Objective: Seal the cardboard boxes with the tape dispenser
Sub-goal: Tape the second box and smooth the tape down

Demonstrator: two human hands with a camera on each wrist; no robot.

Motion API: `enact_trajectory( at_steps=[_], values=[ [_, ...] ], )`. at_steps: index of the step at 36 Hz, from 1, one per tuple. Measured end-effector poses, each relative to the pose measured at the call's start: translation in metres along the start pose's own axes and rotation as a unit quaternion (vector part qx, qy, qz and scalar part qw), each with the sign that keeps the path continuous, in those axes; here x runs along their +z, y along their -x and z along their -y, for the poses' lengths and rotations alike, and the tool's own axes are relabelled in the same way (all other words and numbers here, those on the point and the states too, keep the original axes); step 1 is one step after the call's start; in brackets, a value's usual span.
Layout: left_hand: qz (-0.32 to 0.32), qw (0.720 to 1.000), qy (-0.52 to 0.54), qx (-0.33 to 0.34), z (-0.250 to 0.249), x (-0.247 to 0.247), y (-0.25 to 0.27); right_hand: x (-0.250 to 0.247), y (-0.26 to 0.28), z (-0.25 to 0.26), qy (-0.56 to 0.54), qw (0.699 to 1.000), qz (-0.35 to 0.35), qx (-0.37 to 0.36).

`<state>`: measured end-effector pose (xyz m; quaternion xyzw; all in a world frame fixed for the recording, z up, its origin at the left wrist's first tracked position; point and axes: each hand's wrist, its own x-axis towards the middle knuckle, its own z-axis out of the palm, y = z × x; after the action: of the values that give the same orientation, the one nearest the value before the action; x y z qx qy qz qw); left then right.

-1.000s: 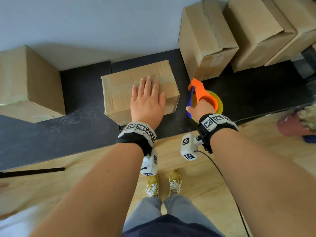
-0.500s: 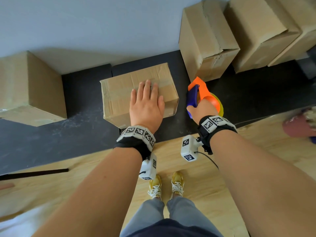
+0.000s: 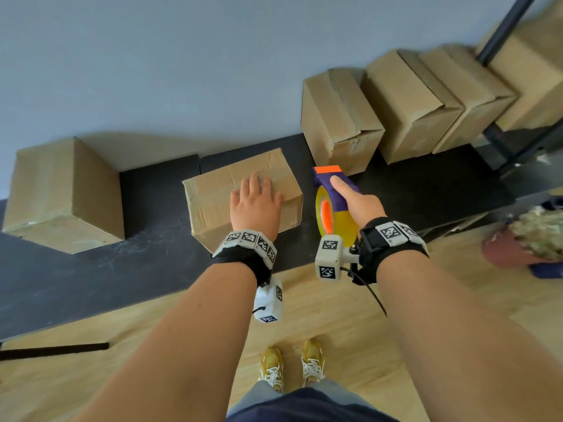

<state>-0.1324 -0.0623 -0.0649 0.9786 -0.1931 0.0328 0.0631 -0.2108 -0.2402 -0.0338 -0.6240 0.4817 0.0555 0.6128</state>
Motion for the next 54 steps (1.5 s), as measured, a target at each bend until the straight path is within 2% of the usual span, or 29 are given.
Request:
enact_trajectory(
  at_steps=[5,9,12,15,16,18,21,24,32,35,37,39,42,45,51,54],
  values=[
    [0.093,0.993,0.058,-0.032,-0.006,-0.013,-0.022,-0.005,0.01,0.017,0.039,0.996,0.016,-0.084],
    [0.094,0.967,0.217,-0.098,-0.007,-0.042,-0.046,-0.014,0.018,0.034,0.049,0.988,0.045,-0.138],
    [0.105,0.918,0.355,-0.14,-0.01,-0.061,-0.066,-0.019,0.021,0.045,0.061,0.981,0.06,-0.172],
    [0.153,0.82,0.509,-0.211,-0.02,-0.081,-0.076,-0.02,0.021,0.053,0.068,0.975,0.073,-0.196],
    [0.174,0.806,0.52,-0.223,-0.022,-0.086,-0.078,-0.021,0.022,0.055,0.07,0.974,0.08,-0.2],
    [0.204,0.798,0.522,-0.221,-0.024,-0.092,-0.079,-0.025,0.025,0.059,0.082,0.97,0.09,-0.21],
    [0.192,0.785,0.544,-0.226,-0.023,-0.093,-0.079,-0.03,0.029,0.062,0.097,0.965,0.099,-0.223],
    [0.183,0.758,0.583,-0.229,-0.021,-0.095,-0.078,-0.034,0.032,0.064,0.11,0.961,0.11,-0.228],
    [0.218,0.729,0.601,-0.244,-0.009,-0.092,-0.088,-0.034,0.03,0.07,0.108,0.961,0.134,-0.216],
    [0.26,0.704,0.613,-0.248,-0.005,-0.089,-0.093,-0.031,0.031,0.073,0.101,0.963,0.134,-0.212],
    [0.262,0.685,0.634,-0.246,-0.005,-0.089,-0.092,-0.029,0.034,0.075,0.095,0.963,0.137,-0.211],
    [0.255,0.69,0.633,-0.24,-0.004,-0.091,-0.094,-0.026,0.035,0.077,0.095,0.964,0.137,-0.209],
    [0.266,0.737,0.58,-0.225,-0.001,-0.091,-0.1,-0.021,0.037,0.079,0.101,0.967,0.12,-0.202],
    [0.235,0.761,0.565,-0.216,0.002,-0.084,-0.111,-0.014,0.036,0.08,0.086,0.974,0.106,-0.183],
    [0.212,0.836,0.477,-0.168,0.001,-0.087,-0.135,-0.007,0.043,0.08,0.095,0.979,0.091,-0.155],
    [0.172,0.853,0.464,-0.163,0.005,-0.089,-0.149,-0.009,0.045,0.079,0.096,0.982,0.078,-0.146]
  ],
)
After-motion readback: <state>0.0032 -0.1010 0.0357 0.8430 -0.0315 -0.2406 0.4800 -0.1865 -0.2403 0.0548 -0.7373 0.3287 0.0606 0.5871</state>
